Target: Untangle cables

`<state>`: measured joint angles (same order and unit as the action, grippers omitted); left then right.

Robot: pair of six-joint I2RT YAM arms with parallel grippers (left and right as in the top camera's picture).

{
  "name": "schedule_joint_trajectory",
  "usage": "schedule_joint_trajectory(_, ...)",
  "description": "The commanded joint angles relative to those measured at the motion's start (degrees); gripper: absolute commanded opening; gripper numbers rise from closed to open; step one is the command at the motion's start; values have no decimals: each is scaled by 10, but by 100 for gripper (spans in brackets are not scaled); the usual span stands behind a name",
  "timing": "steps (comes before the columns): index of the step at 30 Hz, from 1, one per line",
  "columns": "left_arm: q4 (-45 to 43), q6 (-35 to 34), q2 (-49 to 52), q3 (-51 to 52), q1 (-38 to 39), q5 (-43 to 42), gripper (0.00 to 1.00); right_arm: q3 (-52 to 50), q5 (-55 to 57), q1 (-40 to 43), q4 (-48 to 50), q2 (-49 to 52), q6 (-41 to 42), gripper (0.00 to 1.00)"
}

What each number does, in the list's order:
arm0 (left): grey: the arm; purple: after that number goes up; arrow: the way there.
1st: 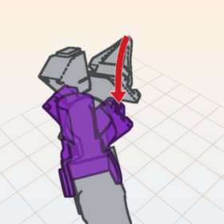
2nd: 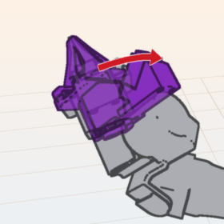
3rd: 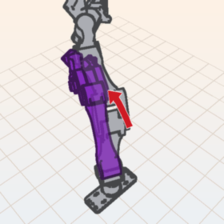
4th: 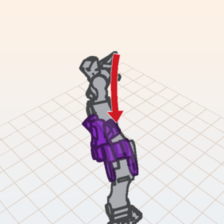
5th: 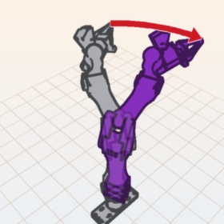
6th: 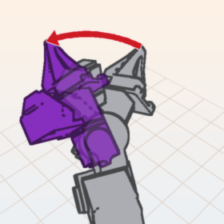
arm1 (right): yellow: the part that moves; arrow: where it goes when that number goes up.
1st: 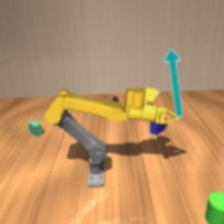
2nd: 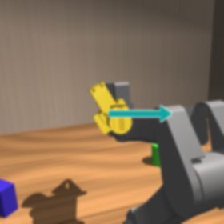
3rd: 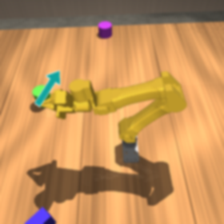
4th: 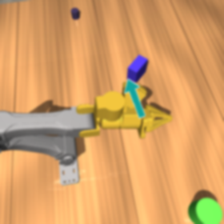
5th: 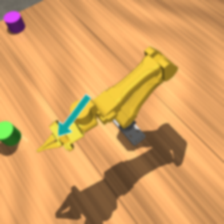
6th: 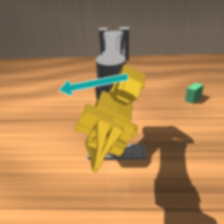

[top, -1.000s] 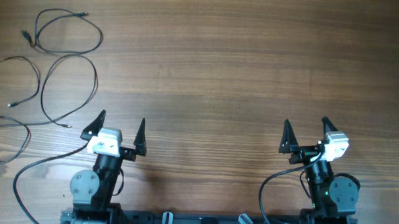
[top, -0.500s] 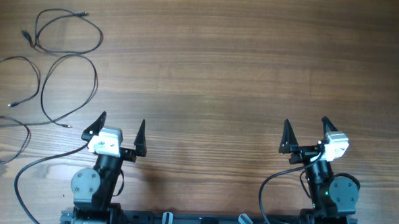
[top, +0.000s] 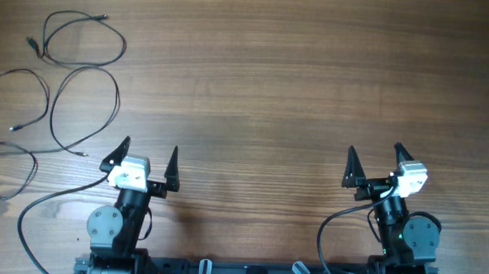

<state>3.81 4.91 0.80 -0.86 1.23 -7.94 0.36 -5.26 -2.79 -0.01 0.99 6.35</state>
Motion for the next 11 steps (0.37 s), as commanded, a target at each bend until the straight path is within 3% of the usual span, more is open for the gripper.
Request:
schedule_joint_trajectory(1,-1,7,-5,5,3,5,100,-1,8,2,1,-7,2,100)
schedule_joint_trajectory(11,-1,7,-4,5,3,5,100,-1,8,2,1,-7,2,100)
